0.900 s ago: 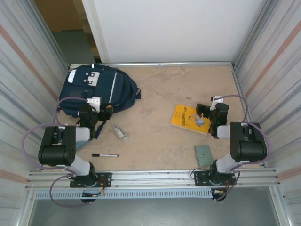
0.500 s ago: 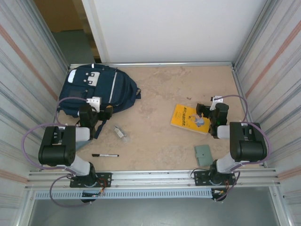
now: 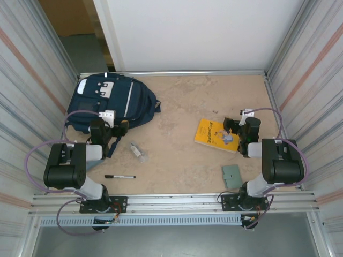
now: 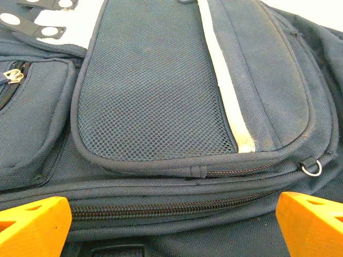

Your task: Pack the student bag

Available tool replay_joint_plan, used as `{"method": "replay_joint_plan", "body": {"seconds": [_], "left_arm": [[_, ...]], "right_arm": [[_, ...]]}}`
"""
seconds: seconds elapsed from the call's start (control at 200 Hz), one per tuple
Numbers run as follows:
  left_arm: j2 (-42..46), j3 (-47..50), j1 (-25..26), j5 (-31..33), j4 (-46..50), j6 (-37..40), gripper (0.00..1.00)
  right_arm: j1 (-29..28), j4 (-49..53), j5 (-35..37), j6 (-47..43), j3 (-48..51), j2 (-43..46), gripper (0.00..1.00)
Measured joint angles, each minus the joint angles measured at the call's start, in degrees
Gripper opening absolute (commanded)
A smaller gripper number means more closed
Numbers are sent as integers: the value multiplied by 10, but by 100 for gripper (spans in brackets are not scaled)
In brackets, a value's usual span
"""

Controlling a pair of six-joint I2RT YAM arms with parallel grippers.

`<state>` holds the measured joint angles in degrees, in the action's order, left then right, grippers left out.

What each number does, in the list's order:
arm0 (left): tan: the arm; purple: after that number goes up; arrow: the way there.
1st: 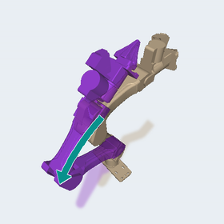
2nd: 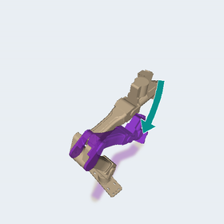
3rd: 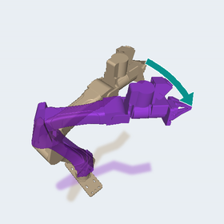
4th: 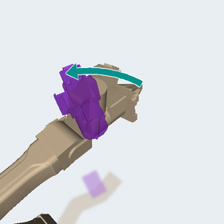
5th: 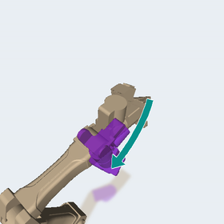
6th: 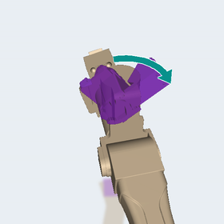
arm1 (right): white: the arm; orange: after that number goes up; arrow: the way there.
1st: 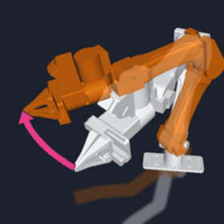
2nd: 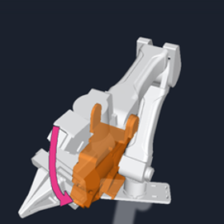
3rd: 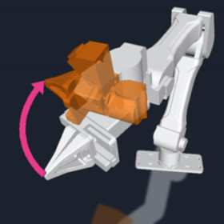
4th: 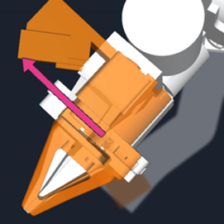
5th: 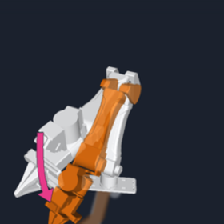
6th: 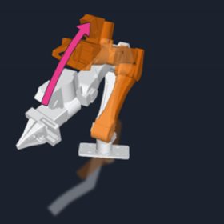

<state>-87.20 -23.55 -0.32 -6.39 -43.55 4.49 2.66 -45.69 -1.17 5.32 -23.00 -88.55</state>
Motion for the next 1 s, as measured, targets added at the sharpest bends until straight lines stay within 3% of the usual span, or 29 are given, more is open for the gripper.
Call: {"method": "replay_joint_plan", "body": {"seconds": [0.431, 0.566, 0.837, 0.997], "left_arm": [[0, 1, 4, 4, -2, 0, 99], [36, 24, 38, 46, -2, 8, 99], [251, -85, 203, 206, 272, 14, 99], [288, -163, 236, 202, 433, -77, 99]], "right_arm": [[0, 5, 0, 0, 0, 1, 99], [0, 112, 14, 15, -16, 69, 99], [-4, 329, 46, 115, -90, 297, 99], [-57, 414, 50, 171, -83, 370, 99]]}}
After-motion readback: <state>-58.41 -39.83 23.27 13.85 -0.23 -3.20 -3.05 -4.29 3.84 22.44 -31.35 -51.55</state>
